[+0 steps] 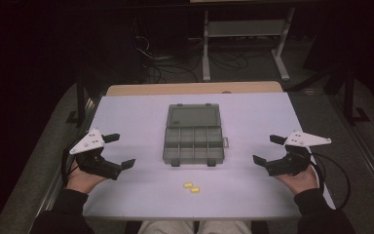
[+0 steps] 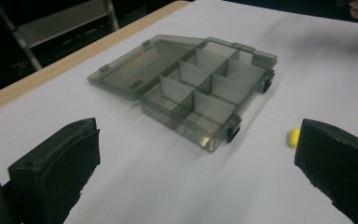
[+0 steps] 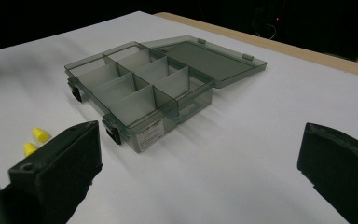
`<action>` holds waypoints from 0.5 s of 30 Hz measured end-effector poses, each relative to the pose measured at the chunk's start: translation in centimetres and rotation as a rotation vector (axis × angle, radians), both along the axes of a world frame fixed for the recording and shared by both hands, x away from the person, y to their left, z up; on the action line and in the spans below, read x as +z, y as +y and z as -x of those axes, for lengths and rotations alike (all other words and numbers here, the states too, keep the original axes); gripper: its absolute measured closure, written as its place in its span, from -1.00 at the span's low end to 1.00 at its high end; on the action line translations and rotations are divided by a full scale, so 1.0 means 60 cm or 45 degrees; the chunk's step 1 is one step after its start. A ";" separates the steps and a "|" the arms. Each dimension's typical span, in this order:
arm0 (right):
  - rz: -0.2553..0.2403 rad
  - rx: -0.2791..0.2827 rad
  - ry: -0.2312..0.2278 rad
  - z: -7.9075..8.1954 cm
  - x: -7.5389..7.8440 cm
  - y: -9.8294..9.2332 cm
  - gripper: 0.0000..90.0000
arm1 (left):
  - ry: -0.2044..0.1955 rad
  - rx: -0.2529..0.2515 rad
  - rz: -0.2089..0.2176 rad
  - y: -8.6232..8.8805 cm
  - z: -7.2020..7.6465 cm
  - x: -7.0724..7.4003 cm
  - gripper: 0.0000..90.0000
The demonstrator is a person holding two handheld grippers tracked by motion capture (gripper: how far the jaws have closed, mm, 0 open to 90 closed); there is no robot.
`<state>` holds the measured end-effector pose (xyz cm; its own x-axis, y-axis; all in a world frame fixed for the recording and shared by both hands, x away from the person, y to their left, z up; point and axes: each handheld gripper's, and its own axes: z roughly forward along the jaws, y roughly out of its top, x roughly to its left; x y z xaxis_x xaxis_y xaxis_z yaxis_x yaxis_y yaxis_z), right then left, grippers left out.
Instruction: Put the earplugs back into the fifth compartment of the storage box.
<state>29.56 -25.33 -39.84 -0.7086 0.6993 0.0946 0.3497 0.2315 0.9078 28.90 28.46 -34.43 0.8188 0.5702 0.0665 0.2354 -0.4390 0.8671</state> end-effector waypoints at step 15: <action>0.012 0.014 -0.011 0.001 0.001 0.001 -1.00 | 0.031 -0.149 -0.104 -0.078 -0.010 -0.007 -1.00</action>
<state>29.53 -25.28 -39.81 -0.7168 0.6924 0.0821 0.3393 0.2436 0.9086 29.49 23.80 -34.84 0.8812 0.4644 0.0881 0.1989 -0.5334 0.8222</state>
